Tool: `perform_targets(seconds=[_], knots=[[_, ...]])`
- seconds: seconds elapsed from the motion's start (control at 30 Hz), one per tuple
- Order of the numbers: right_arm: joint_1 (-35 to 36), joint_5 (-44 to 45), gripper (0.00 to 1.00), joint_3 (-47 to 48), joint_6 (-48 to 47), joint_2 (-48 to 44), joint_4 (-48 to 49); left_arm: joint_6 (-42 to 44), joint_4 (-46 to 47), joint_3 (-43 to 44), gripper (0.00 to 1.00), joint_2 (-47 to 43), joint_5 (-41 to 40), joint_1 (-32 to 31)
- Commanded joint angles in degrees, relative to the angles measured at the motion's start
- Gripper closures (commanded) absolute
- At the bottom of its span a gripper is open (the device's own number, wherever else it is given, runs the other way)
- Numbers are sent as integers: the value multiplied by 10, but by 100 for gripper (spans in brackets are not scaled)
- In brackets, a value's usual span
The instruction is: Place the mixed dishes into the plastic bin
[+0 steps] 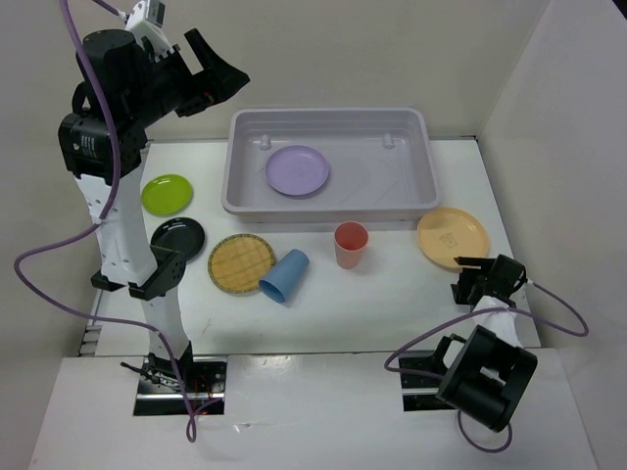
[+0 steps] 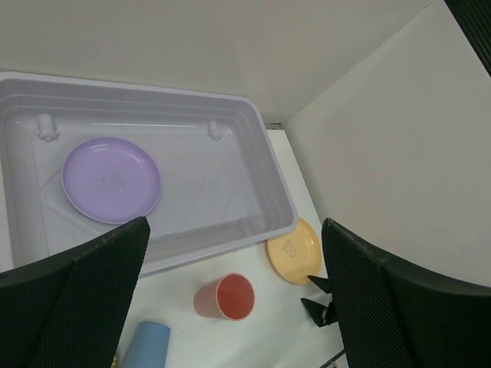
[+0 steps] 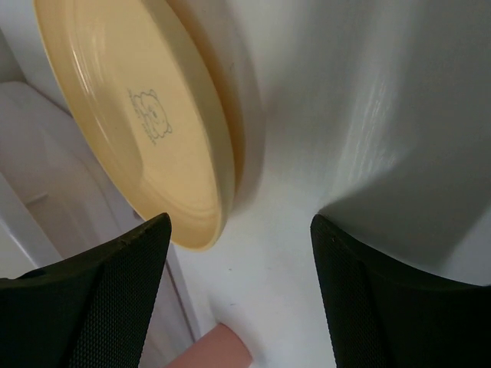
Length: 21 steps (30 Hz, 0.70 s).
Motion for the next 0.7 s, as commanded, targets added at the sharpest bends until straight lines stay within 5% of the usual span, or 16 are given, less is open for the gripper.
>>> perform_targets(seconds=[0.0,0.17,0.33,0.67], knots=[[0,17,21,-7,11,41,93,13,3,4,1,-27,1,-1],[28,17,25,13,6,188,155,13,-2,4,1,-32,-5,-1],[28,15,34,31,6,218,165,13,-2,4,1,-32,-5,-1],[28,20,85,42,6,216,133,13,3,4,1,-37,-5,-1]])
